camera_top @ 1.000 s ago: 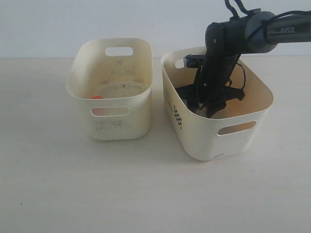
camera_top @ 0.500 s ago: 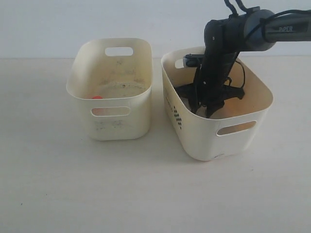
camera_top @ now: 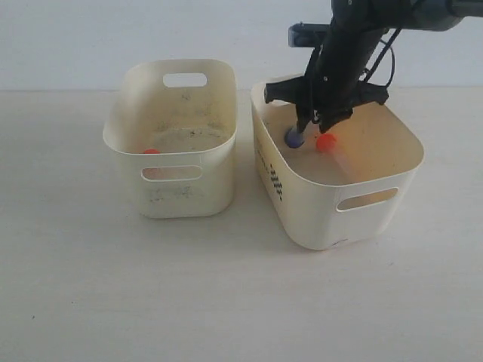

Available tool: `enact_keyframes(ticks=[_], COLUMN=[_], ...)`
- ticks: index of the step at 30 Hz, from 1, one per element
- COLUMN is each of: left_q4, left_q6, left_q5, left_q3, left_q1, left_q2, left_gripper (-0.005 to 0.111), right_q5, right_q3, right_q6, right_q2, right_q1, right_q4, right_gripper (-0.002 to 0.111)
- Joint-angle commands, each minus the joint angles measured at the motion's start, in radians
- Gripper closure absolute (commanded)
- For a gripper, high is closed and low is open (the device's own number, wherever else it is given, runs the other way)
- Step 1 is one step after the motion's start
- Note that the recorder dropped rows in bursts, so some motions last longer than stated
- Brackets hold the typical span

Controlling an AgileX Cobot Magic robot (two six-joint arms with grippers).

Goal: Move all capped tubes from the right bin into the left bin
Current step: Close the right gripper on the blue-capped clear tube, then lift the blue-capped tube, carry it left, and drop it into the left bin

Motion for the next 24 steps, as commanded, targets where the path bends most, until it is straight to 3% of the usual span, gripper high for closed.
enact_keyframes(ticks=[1,19,24], left_q4=[-0.003,-0.003,-0.003], left_q6=[0.001,0.001,0.001], left_q5=[-0.005,-0.005,-0.005], left_q3=[-0.004,-0.004,-0.004], left_q1=[-0.001,-0.001,-0.001], left_q2=[0.004,0.004,0.004], left_gripper=[0.103,0.103,0.103], right_q5=[0.007,0.057,0.041], right_q3=[-0.005,-0.005,-0.005], right_q6=[0.005,-0.018,-0.05], right_q2=[-0.062,-0.294,-0.378], right_q1=[-0.002,-0.002,0.0], right_q4=[-0.051,-0.083,0.0], right_gripper=[0.108,0.108,0.108])
